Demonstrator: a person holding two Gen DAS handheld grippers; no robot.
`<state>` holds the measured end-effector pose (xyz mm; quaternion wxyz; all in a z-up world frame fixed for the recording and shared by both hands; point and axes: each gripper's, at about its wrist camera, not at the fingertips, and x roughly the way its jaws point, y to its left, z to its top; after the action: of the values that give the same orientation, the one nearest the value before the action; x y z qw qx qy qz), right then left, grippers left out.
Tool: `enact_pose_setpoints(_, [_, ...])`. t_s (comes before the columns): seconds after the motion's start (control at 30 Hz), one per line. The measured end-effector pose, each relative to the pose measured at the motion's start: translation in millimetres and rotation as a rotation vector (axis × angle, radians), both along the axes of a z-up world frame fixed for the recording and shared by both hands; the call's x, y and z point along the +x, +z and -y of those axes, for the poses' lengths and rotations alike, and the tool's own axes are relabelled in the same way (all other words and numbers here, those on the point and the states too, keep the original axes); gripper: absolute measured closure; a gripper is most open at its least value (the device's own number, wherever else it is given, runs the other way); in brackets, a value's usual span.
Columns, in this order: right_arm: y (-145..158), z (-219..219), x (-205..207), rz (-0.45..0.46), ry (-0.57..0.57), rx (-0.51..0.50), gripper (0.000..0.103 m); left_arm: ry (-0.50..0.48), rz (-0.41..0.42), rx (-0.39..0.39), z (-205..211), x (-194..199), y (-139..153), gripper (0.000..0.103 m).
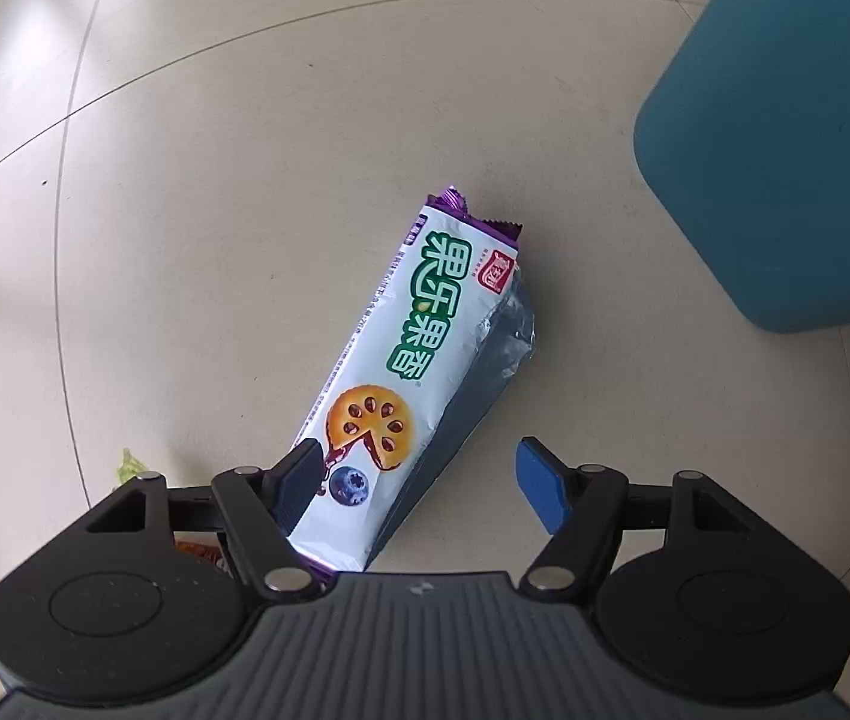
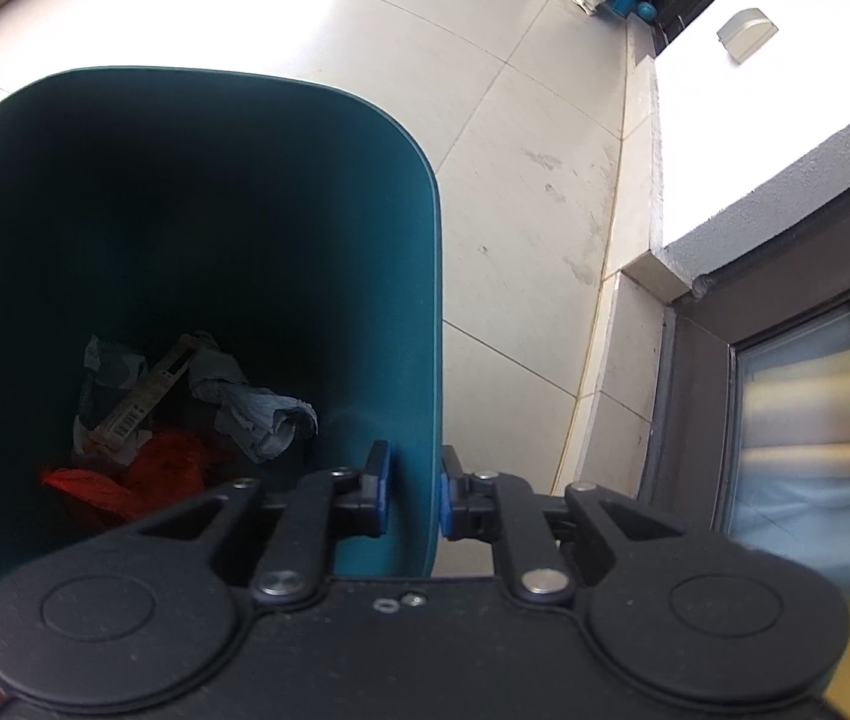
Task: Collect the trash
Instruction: 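Move the left tool to the white-and-purple biscuit packet and grasp it, then carry the biscuit packet with the left tool into the bin and release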
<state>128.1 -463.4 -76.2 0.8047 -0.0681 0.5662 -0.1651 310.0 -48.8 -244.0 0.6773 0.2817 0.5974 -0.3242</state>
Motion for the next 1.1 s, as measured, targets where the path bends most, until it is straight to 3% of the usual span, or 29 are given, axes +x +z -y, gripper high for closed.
enact_pose_setpoints(0.13, [0.8, 0.5, 5.2, -0.013, -0.018, -0.004, 0.088, -0.076, -0.046, 0.026, 7.2, 8.1, -24.5, 0.033])
enact_pose_setpoints(0.27, [0.9, 0.3, 9.2, -0.032, -0.032, -0.009, 0.087, -0.137, -0.037, 0.054, 11.7, 9.3, -43.3, 0.033])
enact_pose_setpoints(0.43, [-0.3, 0.4, 14.4, -0.060, -0.048, -0.013, 0.086, -0.098, -0.017, 0.053, 8.6, 22.1, -52.4, 0.033])
enact_pose_setpoints(0.6, [-1.9, -2.0, 20.7, -0.088, -0.070, -0.034, 0.085, -0.071, 0.015, 0.099, 2.0, 22.8, -61.1, 0.049])
enact_pose_setpoints(0.9, [-1.9, -1.6, 18.2, -0.080, -0.054, -0.035, 0.085, 0.057, 0.070, 0.103, 1.0, 12.0, -38.0, 0.055])
enact_pose_setpoints(1.1, [0.6, 0.4, 10.0, -0.046, -0.014, -0.018, 0.087, 0.146, 0.118, 0.096, -3.2, -9.4, 1.8, 0.056])
